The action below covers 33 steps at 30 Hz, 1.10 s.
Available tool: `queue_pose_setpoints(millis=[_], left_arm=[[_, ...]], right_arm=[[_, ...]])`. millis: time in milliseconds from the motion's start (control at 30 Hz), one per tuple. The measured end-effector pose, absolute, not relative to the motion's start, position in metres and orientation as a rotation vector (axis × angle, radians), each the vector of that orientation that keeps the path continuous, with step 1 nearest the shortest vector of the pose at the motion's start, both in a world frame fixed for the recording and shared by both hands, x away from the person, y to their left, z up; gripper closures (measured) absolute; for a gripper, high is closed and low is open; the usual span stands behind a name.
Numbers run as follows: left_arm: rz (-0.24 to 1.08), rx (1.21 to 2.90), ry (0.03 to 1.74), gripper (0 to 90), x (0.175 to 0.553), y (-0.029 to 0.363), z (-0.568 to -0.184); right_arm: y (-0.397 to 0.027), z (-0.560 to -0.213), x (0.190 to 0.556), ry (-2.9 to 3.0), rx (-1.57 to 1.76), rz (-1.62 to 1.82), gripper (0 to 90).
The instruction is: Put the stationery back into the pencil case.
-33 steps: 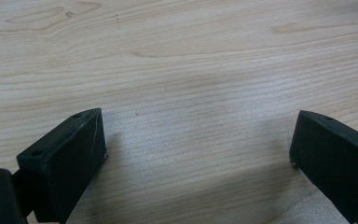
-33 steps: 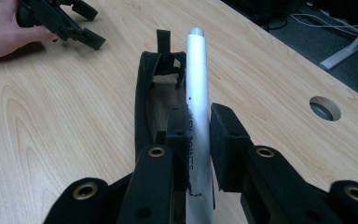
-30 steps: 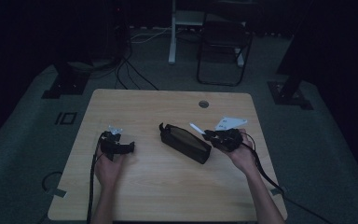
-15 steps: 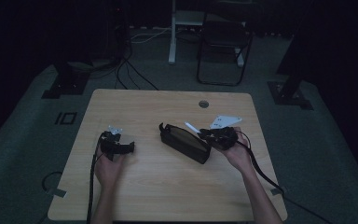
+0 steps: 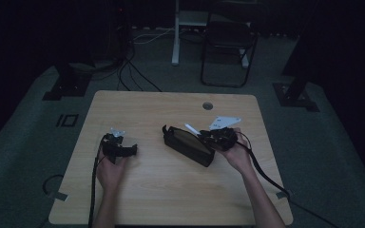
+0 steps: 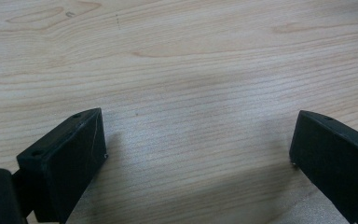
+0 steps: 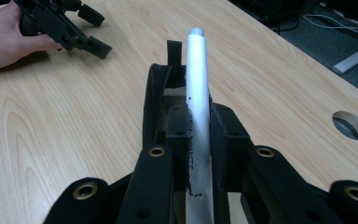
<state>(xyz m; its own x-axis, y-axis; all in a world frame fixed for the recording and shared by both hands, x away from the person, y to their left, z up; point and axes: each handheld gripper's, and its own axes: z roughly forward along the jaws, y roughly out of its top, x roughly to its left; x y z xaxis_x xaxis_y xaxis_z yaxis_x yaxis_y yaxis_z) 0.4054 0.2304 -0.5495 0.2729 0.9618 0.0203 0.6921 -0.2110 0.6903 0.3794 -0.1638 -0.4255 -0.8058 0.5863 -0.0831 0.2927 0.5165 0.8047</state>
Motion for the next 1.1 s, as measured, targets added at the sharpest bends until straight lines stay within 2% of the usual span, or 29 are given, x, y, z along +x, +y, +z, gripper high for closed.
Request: queue_pose_setpoints(millis=[1100], left_arm=[[0.618, 1.98, 1.484, 3.8, 0.405, 0.23, -0.55]], right_arm=[[-0.147, -0.446, 0.389, 2.449, 0.749, 1.192, 78.8]])
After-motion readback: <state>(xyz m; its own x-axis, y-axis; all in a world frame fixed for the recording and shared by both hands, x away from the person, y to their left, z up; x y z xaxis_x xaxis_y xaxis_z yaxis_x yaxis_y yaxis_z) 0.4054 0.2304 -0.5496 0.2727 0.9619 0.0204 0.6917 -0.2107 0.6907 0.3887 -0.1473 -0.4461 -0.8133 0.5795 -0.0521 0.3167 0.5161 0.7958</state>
